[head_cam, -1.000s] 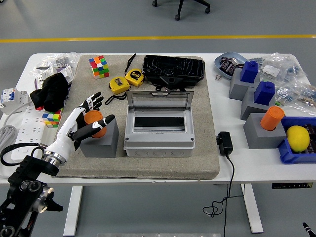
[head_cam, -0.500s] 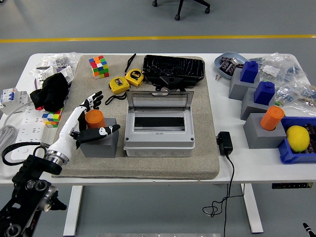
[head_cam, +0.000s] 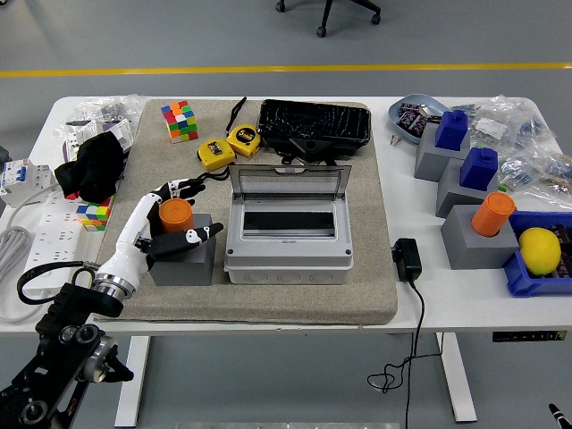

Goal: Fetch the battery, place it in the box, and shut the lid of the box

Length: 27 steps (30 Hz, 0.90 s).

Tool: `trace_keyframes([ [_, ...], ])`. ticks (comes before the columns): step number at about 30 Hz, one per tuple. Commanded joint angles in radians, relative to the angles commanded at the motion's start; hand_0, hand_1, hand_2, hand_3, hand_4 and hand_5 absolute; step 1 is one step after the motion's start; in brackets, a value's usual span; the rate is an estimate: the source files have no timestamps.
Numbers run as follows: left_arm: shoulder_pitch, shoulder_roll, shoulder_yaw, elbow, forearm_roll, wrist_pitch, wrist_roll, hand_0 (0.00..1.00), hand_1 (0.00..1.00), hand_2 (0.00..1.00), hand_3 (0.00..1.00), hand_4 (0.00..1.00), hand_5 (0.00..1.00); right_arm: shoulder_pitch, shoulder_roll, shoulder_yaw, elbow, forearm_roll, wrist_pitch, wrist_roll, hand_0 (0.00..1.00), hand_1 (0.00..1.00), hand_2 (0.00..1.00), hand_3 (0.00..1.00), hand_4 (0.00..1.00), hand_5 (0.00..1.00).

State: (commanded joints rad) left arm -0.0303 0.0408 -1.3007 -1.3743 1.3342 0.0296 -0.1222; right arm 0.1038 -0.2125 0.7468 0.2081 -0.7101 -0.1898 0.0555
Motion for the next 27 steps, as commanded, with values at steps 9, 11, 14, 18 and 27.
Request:
trace_keyframes([
  [9, -0.003, 0.000, 0.009, 0.010, -0.031, 0.015, -0.005, 0.688, 0.799, 0.640, 0.675, 0.998, 0.002, 0.001, -0.002, -0.002, 0.000, 0.001, 0.000, 0.001, 0.802, 0.762, 0.748, 0.765, 0.998, 0.998],
  [11, -0.003, 0.000, 0.012, 0.011, -0.035, 0.019, -0.005, 0.531, 0.709, 0.513, 0.588, 0.998, 0.002, 0.001, -0.001, -0.001, 0.000, 0.000, 0.000, 0.000, 0.802, 0.762, 0.748, 0.765, 0.998, 0.998],
  [14, -0.004, 0.000, 0.016, 0.013, -0.040, 0.027, -0.006, 0.531, 0.709, 0.513, 0.588, 0.998, 0.002, 0.000, 0.000, 0.000, -0.001, 0.000, 0.000, 0.000, 0.802, 0.762, 0.748, 0.765, 0.998, 0.998],
  [18, -0.005, 0.001, 0.021, 0.015, -0.046, 0.034, -0.006, 0.293, 0.472, 0.379, 0.400, 0.998, 0.002, 0.001, -0.001, -0.001, 0.000, 0.000, 0.000, -0.001, 0.802, 0.762, 0.749, 0.764, 0.998, 0.998],
  [27, -0.008, 0.001, 0.031, 0.017, -0.044, 0.045, -0.004, 0.193, 0.314, 0.279, 0.251, 0.998, 0.002, 0.001, -0.001, 0.002, -0.001, -0.001, 0.000, -0.001, 0.801, 0.762, 0.748, 0.765, 0.998, 0.998],
])
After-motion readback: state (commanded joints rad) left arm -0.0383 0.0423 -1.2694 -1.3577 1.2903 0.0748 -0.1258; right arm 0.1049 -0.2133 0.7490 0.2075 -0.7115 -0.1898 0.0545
